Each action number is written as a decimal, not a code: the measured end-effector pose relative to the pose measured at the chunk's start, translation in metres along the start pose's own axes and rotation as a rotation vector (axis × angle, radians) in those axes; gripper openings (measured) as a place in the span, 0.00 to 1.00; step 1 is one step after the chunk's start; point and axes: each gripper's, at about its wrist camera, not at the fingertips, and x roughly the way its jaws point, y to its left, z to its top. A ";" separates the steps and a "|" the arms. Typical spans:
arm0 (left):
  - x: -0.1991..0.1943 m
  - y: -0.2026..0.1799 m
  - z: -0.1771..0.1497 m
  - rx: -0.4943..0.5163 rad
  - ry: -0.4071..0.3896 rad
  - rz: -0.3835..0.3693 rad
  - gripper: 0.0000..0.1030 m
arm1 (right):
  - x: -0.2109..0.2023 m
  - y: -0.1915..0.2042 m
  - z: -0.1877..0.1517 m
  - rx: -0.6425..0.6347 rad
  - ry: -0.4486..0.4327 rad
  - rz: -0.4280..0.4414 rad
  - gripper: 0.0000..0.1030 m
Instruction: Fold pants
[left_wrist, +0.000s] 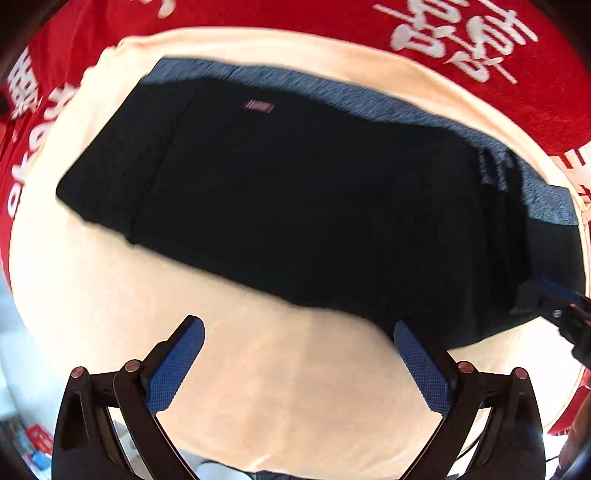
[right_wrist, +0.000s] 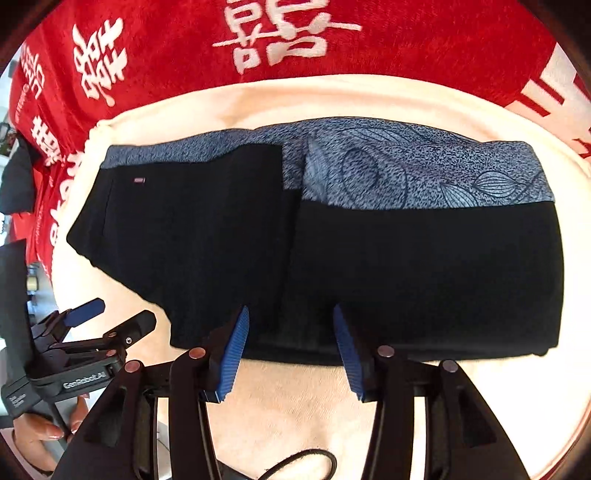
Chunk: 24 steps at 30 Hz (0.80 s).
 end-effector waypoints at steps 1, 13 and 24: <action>0.003 0.005 -0.004 -0.005 0.002 -0.001 1.00 | 0.001 0.004 -0.001 -0.008 0.003 -0.006 0.50; -0.001 0.101 -0.002 -0.169 -0.114 -0.205 1.00 | 0.011 0.021 0.007 -0.034 0.058 -0.041 0.59; -0.007 0.195 0.002 -0.450 -0.161 -0.453 1.00 | 0.025 0.032 0.009 -0.073 0.070 -0.052 0.78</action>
